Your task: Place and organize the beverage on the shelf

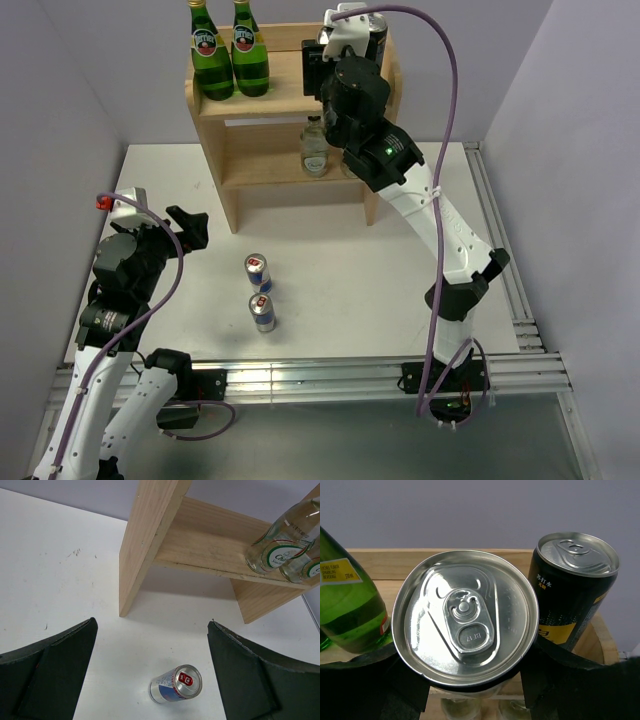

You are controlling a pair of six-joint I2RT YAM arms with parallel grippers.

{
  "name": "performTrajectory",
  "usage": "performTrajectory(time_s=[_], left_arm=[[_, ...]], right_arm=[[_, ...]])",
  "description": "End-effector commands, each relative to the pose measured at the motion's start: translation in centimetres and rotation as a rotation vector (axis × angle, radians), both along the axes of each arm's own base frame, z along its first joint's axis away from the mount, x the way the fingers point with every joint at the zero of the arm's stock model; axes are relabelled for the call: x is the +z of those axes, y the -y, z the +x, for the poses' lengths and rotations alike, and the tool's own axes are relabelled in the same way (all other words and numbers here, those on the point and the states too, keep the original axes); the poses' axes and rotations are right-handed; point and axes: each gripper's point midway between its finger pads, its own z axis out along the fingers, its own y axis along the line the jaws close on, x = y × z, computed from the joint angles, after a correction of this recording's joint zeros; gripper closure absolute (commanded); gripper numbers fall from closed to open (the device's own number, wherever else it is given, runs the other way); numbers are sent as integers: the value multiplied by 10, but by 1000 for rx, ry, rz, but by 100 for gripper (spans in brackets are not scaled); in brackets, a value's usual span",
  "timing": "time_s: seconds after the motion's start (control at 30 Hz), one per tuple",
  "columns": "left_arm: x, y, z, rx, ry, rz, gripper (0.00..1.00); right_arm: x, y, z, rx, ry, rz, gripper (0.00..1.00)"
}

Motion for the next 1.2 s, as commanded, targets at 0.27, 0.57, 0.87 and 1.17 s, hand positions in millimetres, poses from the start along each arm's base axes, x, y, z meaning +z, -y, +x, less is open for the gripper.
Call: performTrajectory(time_s=[0.27, 0.57, 0.87, 1.17], left_arm=[[7, 1, 2, -11, 31, 4, 1], [7, 1, 2, -11, 30, 5, 1], [6, 1, 2, -11, 29, 5, 1], [7, 0, 2, -9, 33, 4, 1]], right_arm=[[26, 12, 8, -11, 86, 91, 100], [15, 8, 18, -6, 66, 93, 100], [11, 6, 21, -10, 58, 103, 20], [4, 5, 25, -22, 50, 97, 0]])
